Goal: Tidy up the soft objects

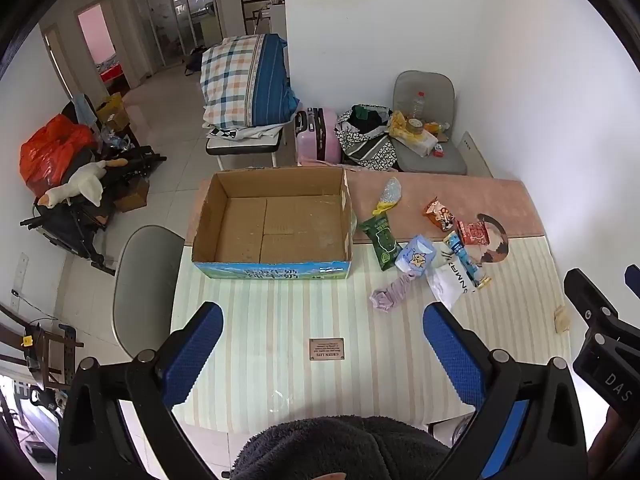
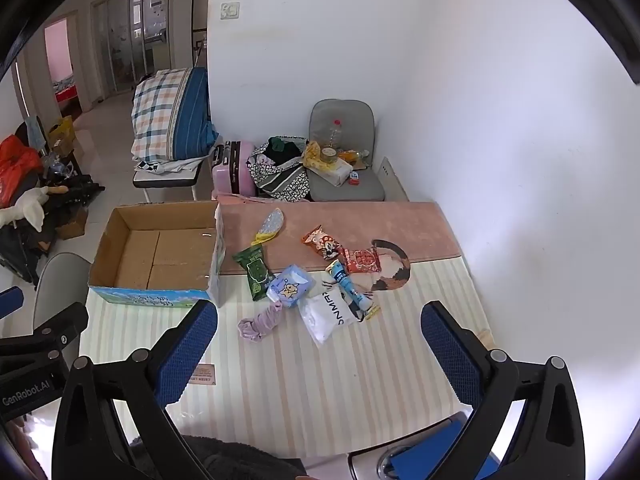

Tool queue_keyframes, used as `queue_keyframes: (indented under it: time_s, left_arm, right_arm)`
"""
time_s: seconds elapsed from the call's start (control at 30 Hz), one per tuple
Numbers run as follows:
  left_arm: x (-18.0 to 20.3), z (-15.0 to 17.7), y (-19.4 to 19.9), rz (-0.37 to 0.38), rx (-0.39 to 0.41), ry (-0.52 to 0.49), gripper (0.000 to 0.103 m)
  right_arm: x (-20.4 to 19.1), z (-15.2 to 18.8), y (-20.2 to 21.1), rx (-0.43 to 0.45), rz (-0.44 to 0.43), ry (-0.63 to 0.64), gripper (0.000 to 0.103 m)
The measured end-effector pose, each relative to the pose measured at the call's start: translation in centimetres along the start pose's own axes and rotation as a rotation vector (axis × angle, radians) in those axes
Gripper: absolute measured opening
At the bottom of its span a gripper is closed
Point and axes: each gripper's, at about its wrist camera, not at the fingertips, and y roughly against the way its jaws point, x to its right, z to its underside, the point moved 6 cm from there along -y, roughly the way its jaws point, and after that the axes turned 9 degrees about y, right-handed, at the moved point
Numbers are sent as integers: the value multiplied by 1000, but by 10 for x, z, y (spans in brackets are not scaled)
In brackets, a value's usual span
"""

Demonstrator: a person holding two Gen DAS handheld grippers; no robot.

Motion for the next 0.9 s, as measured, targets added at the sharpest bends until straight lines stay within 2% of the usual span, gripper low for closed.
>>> queue_keyframes:
  time_s: [0.27, 0.3, 0.47, 0.9]
  left_arm:
    - [-3, -5, -4, 3, -15, 6, 103]
    - [-5, -9, 0, -4, 9, 3, 103]
    - [-5, -12, -2, -12, 2, 1, 103]
    - [-8, -4, -3, -5, 7, 3, 103]
  right_arm:
    - [6, -1, -2, -1, -14, 0, 103]
    - [1, -1, 2, 7, 5, -2, 103]
    - [-2, 0, -1, 3, 8, 4, 103]
    - [-6, -8, 2, 2, -4, 18, 103]
